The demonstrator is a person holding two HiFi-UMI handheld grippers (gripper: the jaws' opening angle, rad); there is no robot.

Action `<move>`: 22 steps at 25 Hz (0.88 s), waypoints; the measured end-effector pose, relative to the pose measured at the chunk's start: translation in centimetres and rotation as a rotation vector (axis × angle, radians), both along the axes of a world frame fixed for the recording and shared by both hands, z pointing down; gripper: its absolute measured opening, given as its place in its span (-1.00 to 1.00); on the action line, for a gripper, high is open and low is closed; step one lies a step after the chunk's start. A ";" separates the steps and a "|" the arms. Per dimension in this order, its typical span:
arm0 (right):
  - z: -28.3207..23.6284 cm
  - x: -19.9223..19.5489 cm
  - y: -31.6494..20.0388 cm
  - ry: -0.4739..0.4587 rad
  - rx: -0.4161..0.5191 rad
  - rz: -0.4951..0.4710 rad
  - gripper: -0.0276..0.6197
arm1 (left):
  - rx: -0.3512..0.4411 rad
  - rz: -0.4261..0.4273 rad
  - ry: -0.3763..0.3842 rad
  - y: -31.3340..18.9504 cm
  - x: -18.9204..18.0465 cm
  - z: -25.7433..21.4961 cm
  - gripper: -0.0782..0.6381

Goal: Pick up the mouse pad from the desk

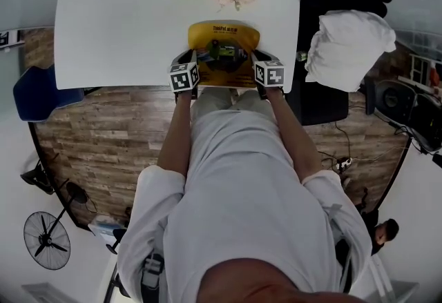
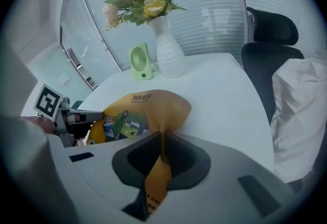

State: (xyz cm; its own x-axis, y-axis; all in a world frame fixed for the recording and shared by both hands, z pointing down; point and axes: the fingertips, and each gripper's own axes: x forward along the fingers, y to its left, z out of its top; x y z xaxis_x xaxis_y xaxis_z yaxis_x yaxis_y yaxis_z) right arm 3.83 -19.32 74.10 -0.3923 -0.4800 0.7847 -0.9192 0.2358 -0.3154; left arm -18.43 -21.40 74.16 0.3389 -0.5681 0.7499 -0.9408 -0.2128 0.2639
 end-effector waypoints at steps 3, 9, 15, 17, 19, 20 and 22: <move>-1.5 0.0 0.4 -0.034 0.027 0.000 -0.81 | 0.038 -0.010 0.017 0.5 -0.2 -1.6 -0.71; -7.6 -0.1 0.1 -0.092 0.147 -0.011 -0.81 | 0.151 -0.066 0.065 1.8 -0.7 -6.8 -0.71; -14.9 0.1 -0.1 -0.124 0.309 -0.068 -0.80 | 0.302 -0.096 0.077 3.0 -0.8 -14.0 -0.71; -17.5 0.0 -0.3 -0.136 0.366 -0.092 -0.80 | 0.363 -0.112 0.070 3.1 -0.9 -16.6 -0.71; -20.3 -0.1 -0.3 -0.142 0.432 -0.119 -0.80 | 0.434 -0.129 0.063 3.2 -1.0 -19.6 -0.71; -21.9 -0.1 -0.3 -0.142 0.470 -0.134 -0.80 | 0.472 -0.137 0.057 3.3 -1.1 -21.3 -0.71; -25.1 -0.2 -0.4 -0.143 0.549 -0.162 -0.80 | 0.553 -0.150 0.038 3.5 -1.1 -24.7 -0.71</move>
